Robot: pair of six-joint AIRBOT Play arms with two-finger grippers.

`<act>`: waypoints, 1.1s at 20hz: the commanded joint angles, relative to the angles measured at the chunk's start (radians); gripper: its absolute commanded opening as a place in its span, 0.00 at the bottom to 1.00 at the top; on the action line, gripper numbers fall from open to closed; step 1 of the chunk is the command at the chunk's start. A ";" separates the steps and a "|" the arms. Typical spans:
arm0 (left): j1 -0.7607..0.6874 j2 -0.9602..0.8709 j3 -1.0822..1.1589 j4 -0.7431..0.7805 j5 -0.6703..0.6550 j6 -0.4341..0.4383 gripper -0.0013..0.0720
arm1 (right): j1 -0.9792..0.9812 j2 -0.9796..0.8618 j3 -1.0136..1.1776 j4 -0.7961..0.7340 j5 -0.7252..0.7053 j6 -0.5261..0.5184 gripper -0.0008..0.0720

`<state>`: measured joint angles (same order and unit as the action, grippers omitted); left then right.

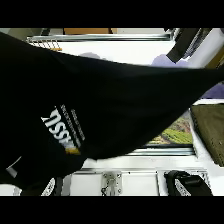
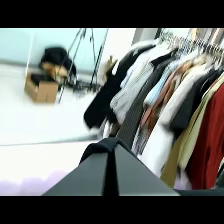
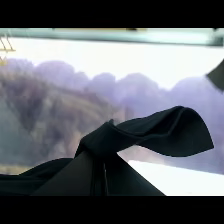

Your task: Fold the clothes and pants, and hang the long-sleeved shirts on hangers.

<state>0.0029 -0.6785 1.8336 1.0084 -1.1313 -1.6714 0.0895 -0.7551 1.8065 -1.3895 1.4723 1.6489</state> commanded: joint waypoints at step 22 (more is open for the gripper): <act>0.070 -0.949 -0.002 0.067 -0.029 0.130 0.87 | -0.103 -0.726 -0.143 -0.073 -0.405 -0.029 0.81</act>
<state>0.0097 -1.6268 1.8187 1.0504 -1.0351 -1.5501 0.0227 -1.5150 1.6627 -1.4635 1.0454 1.6310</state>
